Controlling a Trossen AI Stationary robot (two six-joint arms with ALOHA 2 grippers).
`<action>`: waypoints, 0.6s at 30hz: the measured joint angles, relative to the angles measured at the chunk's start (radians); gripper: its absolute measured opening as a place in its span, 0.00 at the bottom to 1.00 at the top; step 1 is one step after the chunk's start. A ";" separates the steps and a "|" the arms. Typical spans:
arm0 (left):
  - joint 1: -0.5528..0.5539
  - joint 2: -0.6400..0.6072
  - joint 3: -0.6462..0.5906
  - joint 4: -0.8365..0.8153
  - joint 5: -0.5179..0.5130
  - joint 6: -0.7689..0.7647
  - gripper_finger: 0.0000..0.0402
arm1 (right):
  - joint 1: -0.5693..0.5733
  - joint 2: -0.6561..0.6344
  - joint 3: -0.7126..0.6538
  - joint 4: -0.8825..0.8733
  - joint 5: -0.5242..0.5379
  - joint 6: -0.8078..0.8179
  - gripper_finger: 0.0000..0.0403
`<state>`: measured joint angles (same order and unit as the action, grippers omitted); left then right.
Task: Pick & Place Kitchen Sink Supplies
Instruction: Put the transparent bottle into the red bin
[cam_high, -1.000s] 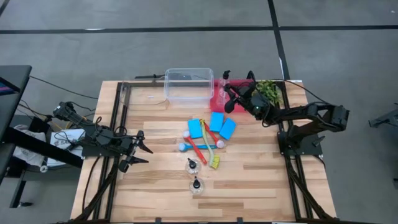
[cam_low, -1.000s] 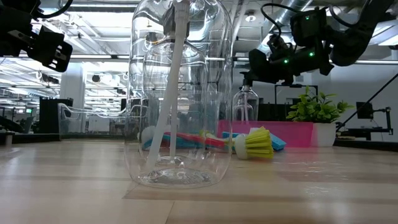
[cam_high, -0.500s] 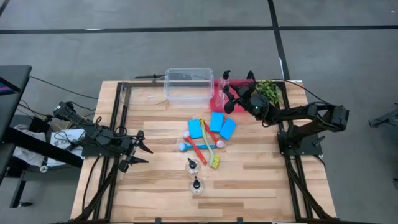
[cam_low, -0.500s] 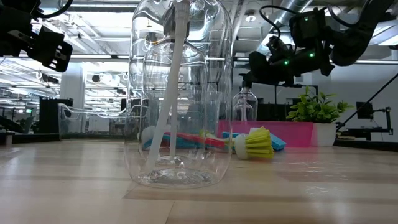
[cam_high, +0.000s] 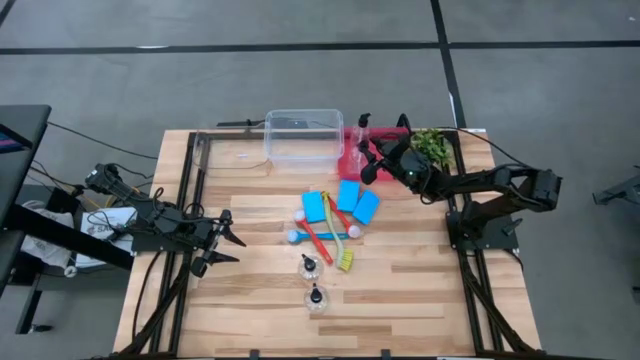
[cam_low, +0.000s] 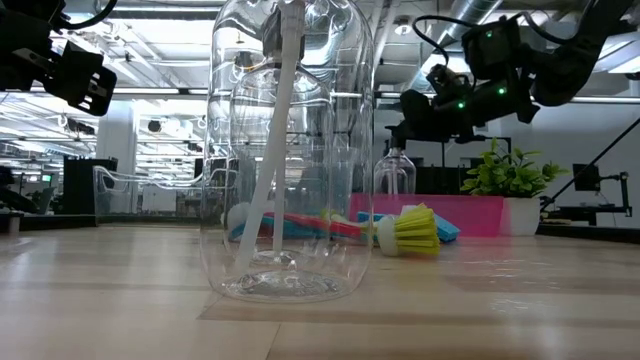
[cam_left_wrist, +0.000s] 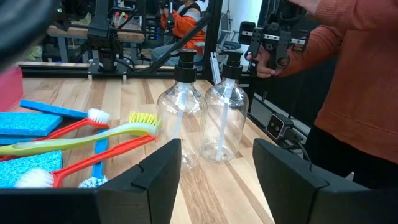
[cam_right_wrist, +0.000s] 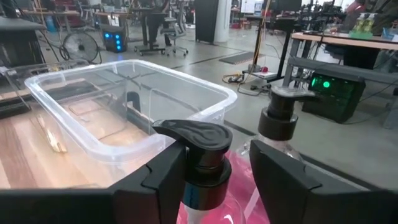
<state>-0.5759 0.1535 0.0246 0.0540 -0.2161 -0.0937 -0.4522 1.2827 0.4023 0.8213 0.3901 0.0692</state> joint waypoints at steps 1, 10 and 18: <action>0.000 0.000 0.000 0.000 0.000 0.000 0.50 | 0.000 0.000 0.000 -0.003 0.000 0.000 0.42; 0.000 0.000 0.000 0.000 0.000 0.000 0.50 | 0.000 0.000 0.000 -0.010 -0.077 0.000 0.48; 0.000 0.000 0.000 0.000 0.000 0.000 0.50 | 0.000 -0.001 0.001 -0.024 -0.101 -0.002 0.50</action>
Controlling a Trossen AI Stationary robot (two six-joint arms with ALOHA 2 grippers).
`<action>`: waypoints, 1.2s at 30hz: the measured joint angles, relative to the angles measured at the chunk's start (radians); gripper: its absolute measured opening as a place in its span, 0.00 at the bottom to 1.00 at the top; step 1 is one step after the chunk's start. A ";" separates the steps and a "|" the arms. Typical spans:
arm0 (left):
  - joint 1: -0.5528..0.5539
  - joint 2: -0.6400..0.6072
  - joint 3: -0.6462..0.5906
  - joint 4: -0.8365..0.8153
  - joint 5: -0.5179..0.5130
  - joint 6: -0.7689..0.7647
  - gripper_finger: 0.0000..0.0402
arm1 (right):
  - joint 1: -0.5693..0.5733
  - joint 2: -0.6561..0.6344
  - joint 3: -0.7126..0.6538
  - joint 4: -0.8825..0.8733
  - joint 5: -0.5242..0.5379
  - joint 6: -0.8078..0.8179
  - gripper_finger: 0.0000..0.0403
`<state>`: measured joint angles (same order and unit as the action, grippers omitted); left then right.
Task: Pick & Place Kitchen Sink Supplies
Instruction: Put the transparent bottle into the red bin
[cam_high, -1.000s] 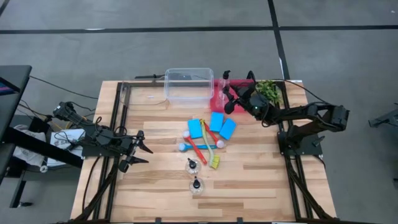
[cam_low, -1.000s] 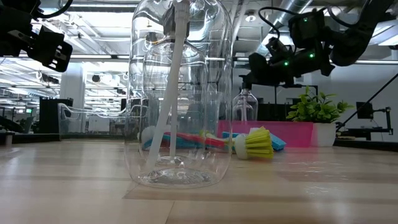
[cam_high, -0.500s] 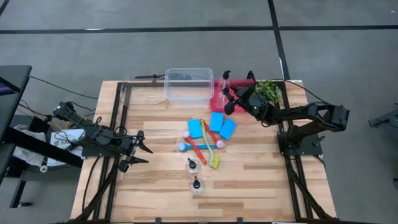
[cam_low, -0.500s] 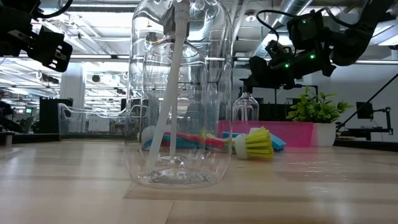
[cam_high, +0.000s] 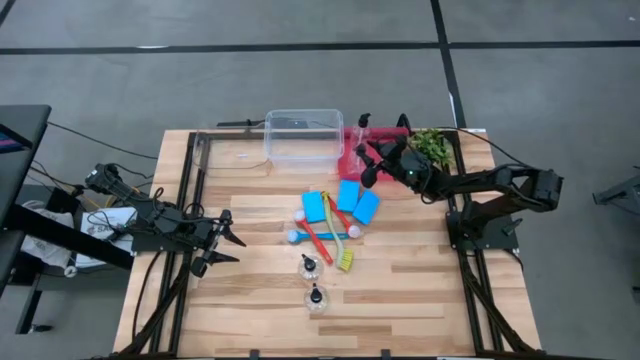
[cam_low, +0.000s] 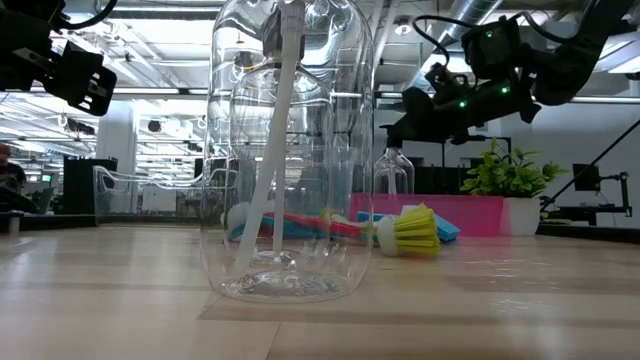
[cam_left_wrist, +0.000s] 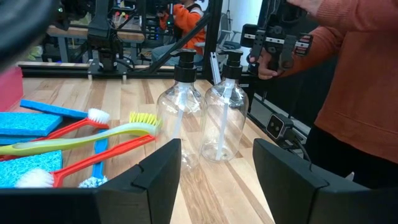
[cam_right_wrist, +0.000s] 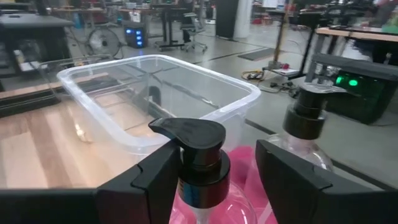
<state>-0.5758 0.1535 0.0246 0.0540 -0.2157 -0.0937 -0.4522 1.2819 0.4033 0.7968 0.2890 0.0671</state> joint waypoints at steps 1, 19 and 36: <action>0.000 0.000 0.000 0.000 0.000 0.000 0.50 | 0.000 0.000 0.000 -0.001 -0.012 -0.009 0.50; 0.000 0.000 0.000 0.000 0.000 0.000 0.50 | 0.000 0.001 -0.001 -0.019 -0.074 -0.051 0.48; 0.000 0.000 0.000 0.000 0.000 0.000 0.50 | -0.002 0.002 -0.002 0.004 -0.071 -0.048 0.49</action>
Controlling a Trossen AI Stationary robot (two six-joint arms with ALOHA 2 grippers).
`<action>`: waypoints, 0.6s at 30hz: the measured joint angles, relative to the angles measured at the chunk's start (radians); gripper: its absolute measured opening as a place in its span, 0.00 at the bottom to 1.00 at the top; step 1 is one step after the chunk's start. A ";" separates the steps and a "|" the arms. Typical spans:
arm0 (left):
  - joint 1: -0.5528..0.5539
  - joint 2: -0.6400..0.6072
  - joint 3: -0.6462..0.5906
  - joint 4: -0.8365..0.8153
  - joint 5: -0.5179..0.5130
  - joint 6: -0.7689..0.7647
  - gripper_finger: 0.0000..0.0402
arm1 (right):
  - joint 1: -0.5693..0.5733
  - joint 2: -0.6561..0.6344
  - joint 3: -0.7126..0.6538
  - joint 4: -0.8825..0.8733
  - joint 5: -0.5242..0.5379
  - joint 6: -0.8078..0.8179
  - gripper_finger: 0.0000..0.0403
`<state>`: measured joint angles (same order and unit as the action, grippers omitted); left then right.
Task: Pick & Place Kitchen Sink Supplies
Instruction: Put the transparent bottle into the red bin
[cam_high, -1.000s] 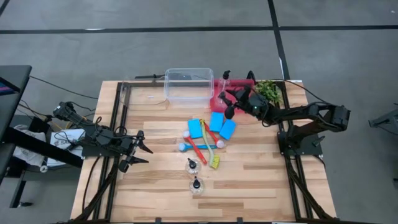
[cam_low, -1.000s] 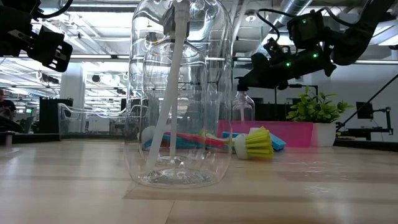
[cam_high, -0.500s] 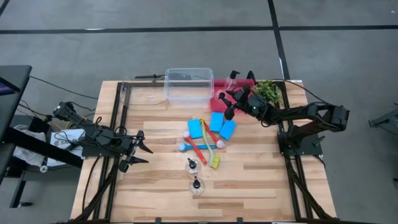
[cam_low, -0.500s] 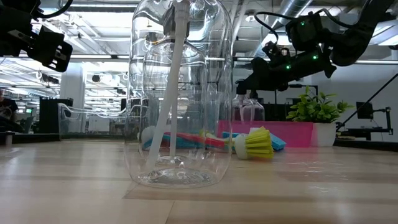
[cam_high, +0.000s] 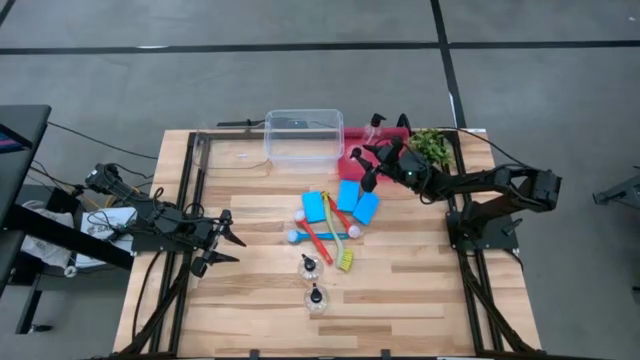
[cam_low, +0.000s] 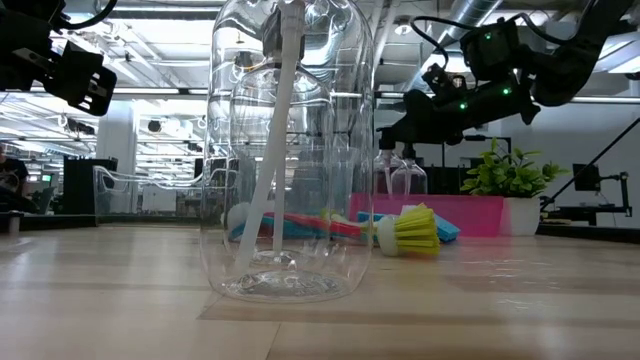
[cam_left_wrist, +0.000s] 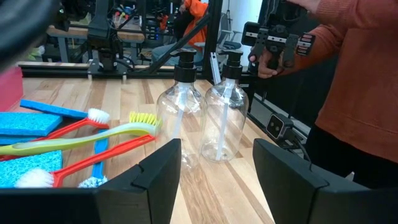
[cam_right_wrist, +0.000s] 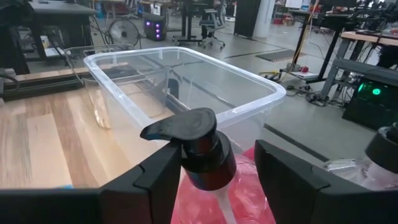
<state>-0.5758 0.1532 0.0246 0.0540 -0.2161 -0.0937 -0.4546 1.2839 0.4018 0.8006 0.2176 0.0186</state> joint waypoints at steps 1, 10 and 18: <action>0.000 0.000 0.000 0.000 0.000 0.000 0.50 | -0.002 0.000 0.000 0.000 0.000 0.000 0.49; 0.000 0.000 0.000 0.000 0.000 0.000 0.50 | -0.037 0.000 0.000 0.001 0.000 0.052 0.47; 0.000 0.000 0.000 0.000 0.000 0.000 0.50 | -0.056 -0.001 0.000 0.004 0.001 0.098 0.46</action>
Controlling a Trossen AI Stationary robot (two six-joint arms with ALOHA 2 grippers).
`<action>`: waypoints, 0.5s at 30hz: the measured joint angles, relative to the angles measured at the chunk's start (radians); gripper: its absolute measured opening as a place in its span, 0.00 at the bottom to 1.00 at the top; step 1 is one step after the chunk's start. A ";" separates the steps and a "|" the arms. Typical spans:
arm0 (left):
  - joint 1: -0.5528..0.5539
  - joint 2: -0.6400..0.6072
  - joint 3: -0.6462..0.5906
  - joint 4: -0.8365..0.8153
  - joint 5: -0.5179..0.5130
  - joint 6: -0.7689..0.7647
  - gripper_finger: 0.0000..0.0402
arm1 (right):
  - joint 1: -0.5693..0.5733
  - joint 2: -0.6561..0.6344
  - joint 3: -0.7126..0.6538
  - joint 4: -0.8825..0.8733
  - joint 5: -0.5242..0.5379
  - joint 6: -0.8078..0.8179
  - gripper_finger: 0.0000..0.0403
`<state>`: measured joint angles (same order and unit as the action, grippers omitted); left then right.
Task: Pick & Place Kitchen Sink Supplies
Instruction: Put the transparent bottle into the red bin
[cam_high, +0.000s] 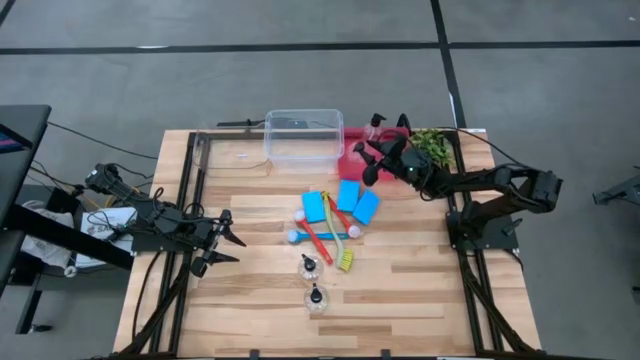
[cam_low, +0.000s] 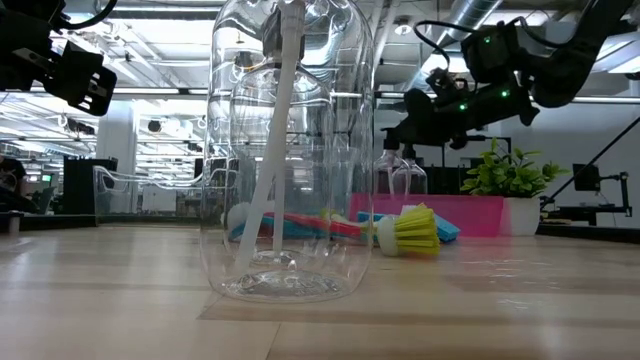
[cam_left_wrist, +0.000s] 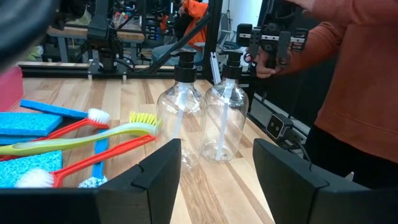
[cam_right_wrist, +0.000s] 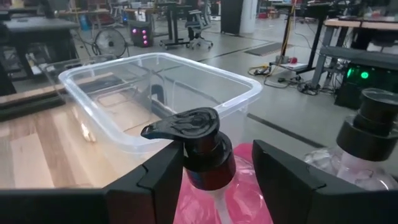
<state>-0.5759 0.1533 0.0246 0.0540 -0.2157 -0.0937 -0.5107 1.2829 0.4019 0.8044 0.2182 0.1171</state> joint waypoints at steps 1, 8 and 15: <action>0.000 0.000 0.000 0.000 0.000 0.000 0.50 | -0.005 0.000 0.000 0.001 0.000 0.012 0.46; 0.000 0.000 0.000 0.000 0.000 0.000 0.50 | -0.023 0.000 0.027 -0.004 -0.005 0.066 0.46; 0.000 0.000 0.000 0.000 0.000 0.000 0.50 | -0.022 -0.001 0.038 -0.045 -0.009 0.060 0.46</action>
<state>-0.5762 0.1534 0.0246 0.0540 -0.2157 -0.0937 -0.5331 1.2823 0.4400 0.7592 0.2096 0.1772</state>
